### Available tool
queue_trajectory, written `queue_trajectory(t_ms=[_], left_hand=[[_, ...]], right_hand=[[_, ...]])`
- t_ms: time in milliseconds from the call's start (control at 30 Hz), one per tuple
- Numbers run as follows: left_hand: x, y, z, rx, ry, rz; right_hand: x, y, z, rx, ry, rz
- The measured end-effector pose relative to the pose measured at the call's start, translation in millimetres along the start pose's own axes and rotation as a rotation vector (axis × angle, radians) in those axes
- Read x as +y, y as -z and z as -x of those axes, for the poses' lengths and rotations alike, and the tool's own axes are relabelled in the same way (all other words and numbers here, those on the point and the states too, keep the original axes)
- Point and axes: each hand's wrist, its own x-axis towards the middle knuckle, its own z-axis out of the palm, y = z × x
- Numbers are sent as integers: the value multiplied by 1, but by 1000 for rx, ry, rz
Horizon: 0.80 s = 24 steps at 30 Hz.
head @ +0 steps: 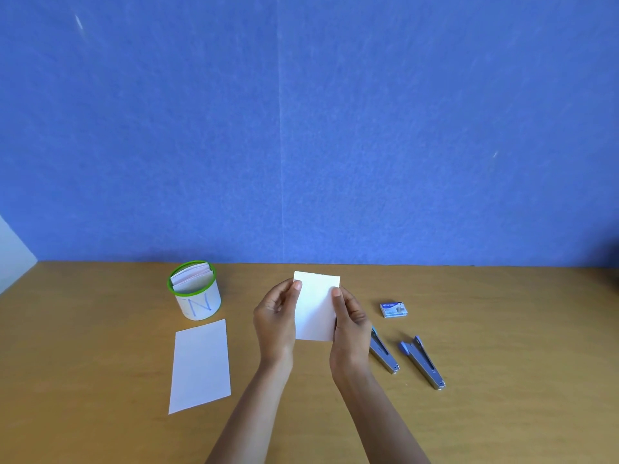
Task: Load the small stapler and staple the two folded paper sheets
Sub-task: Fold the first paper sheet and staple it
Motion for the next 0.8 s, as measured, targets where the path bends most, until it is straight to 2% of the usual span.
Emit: queue_trajectory(t_ms=[267,800], left_hand=[[3,2,-1,70,68,94],[8,0,1,59,101,116]], right_hand=[[-1,-2,2,34,-11,-19],[-13,-6,4,109,-106,-113]])
